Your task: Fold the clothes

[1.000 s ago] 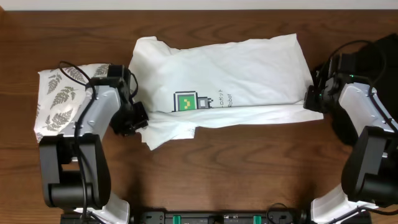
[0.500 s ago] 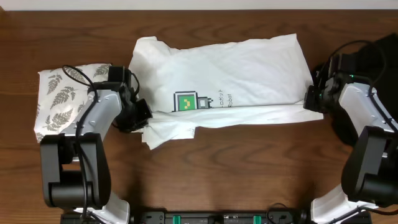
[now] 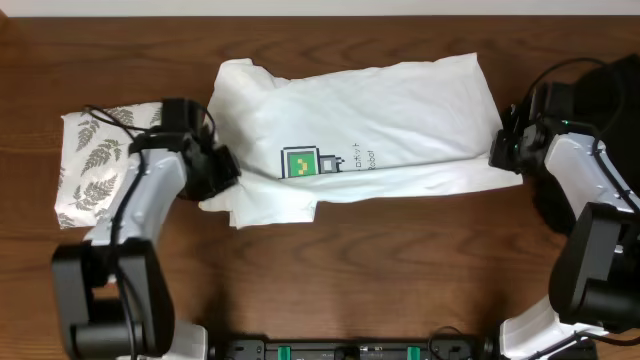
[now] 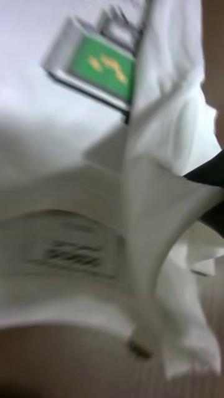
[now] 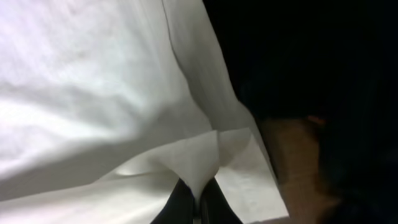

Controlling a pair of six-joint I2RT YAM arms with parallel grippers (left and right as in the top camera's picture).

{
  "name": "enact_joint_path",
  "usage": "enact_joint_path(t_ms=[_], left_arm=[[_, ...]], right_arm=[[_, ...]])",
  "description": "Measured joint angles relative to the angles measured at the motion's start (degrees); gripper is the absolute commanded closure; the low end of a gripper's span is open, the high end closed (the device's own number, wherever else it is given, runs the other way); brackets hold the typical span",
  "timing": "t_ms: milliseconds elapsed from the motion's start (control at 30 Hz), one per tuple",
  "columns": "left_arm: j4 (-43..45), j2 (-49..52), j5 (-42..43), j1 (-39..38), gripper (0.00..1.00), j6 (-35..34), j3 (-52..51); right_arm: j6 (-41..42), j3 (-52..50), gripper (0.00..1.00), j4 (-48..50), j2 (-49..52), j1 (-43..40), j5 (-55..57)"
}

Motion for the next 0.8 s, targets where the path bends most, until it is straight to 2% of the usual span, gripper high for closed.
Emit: enact_joint_path(t_ms=[200, 533, 633, 733, 800], left_arm=[[4.76, -1.79, -0.66, 2.54, 0.94, -2.56, 0.76], [8.37, -1.40, -0.68, 2.62, 0.94, -2.97, 0.76], [9.09, -1.40, -0.68, 2.62, 0.94, -2.99, 0.76], [9.92, -1.40, -0.83, 2.62, 0.94, -3.19, 0.76], [10.71, -1.40, -0.94, 2.62, 0.89, -3.37, 0.76]], right_arm=[[-0.02, 0.00, 0.99, 1.90, 0.00, 0.02, -0.35], [-0.02, 0.00, 0.98, 2.78, 0.00, 0.02, -0.70], [0.31, 0.00, 0.82, 3.26, 0.00, 0.02, -0.76], [0.24, 0.00, 0.73, 4.31, 0.00, 0.07, -0.76], [0.50, 0.00, 0.63, 5.20, 0.00, 0.26, -0.76]])
